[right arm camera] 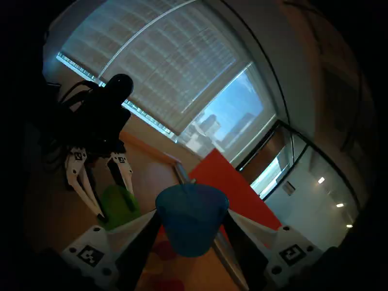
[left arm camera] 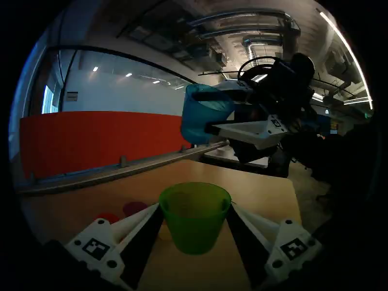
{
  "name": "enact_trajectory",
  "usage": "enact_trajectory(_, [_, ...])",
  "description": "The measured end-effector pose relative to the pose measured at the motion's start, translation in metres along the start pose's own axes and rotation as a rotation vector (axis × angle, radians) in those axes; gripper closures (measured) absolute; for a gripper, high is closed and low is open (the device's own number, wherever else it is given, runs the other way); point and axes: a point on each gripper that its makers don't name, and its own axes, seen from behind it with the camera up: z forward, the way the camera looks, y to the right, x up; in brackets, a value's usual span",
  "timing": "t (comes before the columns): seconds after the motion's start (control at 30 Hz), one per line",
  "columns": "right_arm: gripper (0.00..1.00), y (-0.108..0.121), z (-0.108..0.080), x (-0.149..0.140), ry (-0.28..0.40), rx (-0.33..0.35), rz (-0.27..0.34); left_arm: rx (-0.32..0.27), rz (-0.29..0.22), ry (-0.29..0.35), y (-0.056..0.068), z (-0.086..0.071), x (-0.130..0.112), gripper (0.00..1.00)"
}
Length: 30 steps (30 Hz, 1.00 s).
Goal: Pour water
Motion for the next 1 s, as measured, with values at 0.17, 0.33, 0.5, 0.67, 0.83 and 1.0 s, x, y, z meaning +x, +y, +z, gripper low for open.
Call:
enact_trajectory(0.17, [0.11,0.001,0.003,0.003,-0.007,-0.003,-0.054,-0.008,0.003,-0.004,0.003,0.002,-0.001,0.14])
enact_trajectory(0.33, [0.11,0.004,0.006,0.004,-0.015,-0.011,-0.104,-0.013,0.005,-0.004,0.006,0.003,-0.001,0.14])
enact_trajectory(0.5, [0.11,0.008,0.009,0.003,-0.029,-0.021,-0.167,-0.017,0.011,-0.003,0.008,0.004,0.0,0.14])
enact_trajectory(0.67, [0.11,0.008,0.01,0.005,-0.033,-0.026,-0.219,-0.021,0.024,-0.002,0.009,0.004,0.002,0.14])
enact_trajectory(0.83, [0.11,0.01,0.012,0.007,-0.034,-0.032,-0.259,-0.024,0.035,-0.002,0.012,0.004,0.004,0.14])
enact_trajectory(1.0, [0.11,0.012,0.013,0.008,-0.038,-0.037,-0.305,-0.03,0.039,-0.002,0.014,0.005,0.004,0.14])
